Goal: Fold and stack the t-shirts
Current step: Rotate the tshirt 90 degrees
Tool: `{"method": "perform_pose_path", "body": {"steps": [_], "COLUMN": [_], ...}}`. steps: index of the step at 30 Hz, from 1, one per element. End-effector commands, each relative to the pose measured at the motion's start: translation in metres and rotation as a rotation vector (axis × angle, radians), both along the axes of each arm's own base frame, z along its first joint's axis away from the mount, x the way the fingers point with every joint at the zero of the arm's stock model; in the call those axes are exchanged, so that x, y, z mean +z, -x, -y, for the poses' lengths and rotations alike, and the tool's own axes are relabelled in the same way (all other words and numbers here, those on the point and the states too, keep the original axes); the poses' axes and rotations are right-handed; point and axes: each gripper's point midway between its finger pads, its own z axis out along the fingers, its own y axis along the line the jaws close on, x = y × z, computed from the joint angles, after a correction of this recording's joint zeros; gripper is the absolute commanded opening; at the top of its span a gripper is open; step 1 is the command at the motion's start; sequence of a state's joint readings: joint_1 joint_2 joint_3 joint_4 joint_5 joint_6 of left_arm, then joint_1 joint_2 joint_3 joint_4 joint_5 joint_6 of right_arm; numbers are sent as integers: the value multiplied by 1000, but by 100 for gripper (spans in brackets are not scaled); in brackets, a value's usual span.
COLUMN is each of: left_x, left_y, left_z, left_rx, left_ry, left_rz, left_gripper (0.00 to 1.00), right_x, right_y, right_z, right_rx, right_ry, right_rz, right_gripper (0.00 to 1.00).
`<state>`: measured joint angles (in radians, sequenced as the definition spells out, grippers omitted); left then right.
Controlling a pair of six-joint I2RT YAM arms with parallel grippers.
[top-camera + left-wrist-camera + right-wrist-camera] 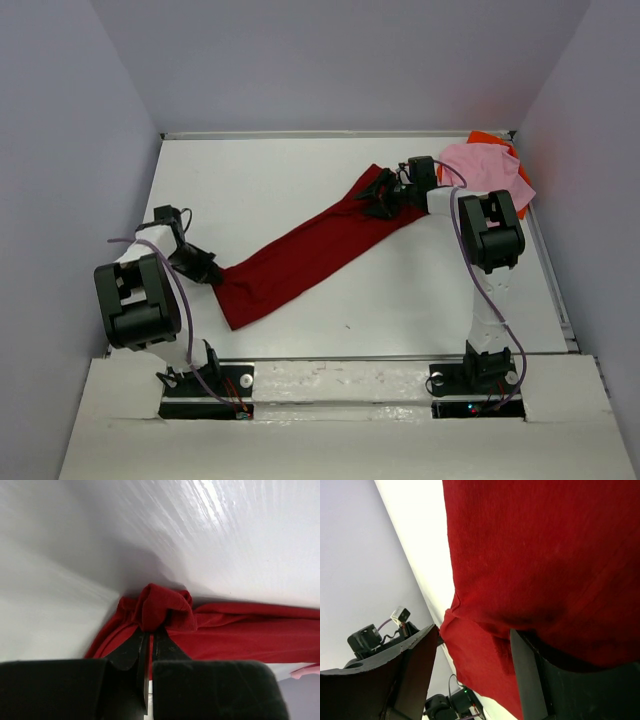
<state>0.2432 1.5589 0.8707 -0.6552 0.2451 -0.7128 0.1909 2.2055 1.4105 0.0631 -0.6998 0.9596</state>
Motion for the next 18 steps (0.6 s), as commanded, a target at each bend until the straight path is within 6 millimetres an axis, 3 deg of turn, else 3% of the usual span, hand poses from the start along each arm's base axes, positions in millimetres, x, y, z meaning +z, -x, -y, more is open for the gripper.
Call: {"method": "perform_pose_path", "body": {"steps": [1, 3, 4, 5, 8, 13, 18], "left_x": [5, 4, 3, 4, 8, 20, 50], "left_y": [25, 29, 33, 34, 34, 27, 8], "left_z": [-19, -23, -26, -27, -29, -32, -35], "left_rx": [7, 13, 19, 17, 15, 1, 12], "left_ry": [-55, -63, -68, -74, -85, -98, -106], "left_rz": [-48, -53, -59, -61, -62, -30, 64], "left_gripper": [9, 12, 21, 53, 99, 99, 99], "right_x": [-6, -6, -5, -5, -5, -8, -7], "right_y": [-5, -6, -6, -6, -5, -1, -1], "right_z": [14, 14, 13, 13, 13, 14, 15], "right_rx": [-22, -20, -19, -20, -18, -16, -18], "right_ry": [39, 38, 37, 36, 36, 37, 42], "right_rz": [23, 26, 27, 26, 25, 17, 21], "right_gripper": [66, 65, 66, 66, 66, 66, 65]}}
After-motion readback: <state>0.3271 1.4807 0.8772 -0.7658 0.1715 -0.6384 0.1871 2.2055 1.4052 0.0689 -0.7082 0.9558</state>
